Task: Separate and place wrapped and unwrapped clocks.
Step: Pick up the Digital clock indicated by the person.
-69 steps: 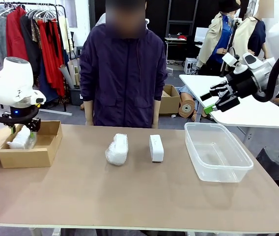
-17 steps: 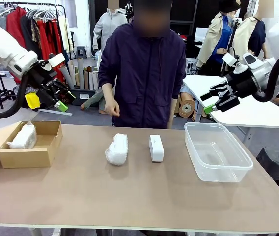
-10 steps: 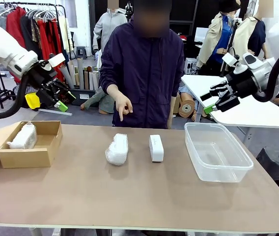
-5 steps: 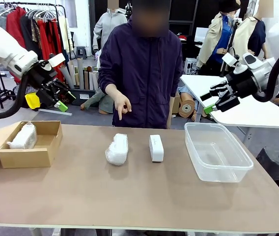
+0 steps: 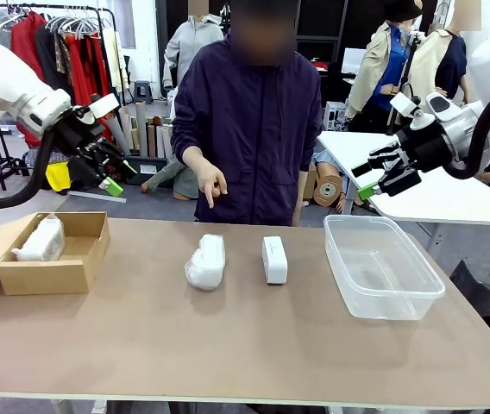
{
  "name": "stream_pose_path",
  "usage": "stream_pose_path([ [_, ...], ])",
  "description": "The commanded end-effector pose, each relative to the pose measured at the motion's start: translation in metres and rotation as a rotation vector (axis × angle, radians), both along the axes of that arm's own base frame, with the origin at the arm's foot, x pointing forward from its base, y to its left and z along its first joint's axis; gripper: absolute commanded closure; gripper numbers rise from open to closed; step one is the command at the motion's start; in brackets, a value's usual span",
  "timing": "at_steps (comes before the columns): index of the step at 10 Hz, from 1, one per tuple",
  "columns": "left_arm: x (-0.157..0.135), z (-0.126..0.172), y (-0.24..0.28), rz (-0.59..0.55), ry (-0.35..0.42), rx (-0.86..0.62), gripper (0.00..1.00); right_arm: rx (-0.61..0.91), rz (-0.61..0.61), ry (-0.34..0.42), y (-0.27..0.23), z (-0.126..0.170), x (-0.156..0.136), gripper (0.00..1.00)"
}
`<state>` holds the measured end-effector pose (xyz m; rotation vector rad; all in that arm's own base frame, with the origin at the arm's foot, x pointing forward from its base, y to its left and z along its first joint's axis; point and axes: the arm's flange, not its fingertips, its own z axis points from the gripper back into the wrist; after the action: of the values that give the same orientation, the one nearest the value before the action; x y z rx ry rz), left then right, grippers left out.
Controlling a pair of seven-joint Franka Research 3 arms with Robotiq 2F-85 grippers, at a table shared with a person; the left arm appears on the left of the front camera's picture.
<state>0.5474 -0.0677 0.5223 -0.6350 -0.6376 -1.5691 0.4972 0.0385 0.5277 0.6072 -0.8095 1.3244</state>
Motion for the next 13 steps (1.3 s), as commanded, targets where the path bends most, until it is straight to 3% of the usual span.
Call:
stream_pose_path([
  [1,-0.006,0.018,-0.031,0.031,0.026,0.069,0.0,0.005,0.008,-0.006,0.001,0.002,-0.001,0.0],
  [4,-0.021,0.044,-0.094,-0.062,0.062,0.2,0.0,0.005,0.008,-0.006,0.001,0.002,-0.001,0.0],
  [5,-0.023,0.049,-0.111,-0.005,0.074,0.279,0.0,0.005,0.008,-0.006,0.001,0.002,-0.001,0.0],
  [6,-0.023,0.049,-0.13,0.151,0.125,0.329,0.0,0.005,0.008,-0.006,0.001,0.002,-0.001,0.0],
  [8,-0.022,0.035,-0.164,0.417,0.12,0.448,0.0,0.005,0.008,-0.006,0.001,0.002,-0.001,0.0],
  [11,-0.019,0.014,-0.188,0.657,-0.018,0.582,0.0,0.005,0.008,-0.006,0.001,0.002,-0.001,0.0],
  [13,-0.015,-0.004,-0.198,0.695,-0.047,0.608,0.0,0.005,0.008,-0.006,0.001,0.002,-0.001,0.0],
])
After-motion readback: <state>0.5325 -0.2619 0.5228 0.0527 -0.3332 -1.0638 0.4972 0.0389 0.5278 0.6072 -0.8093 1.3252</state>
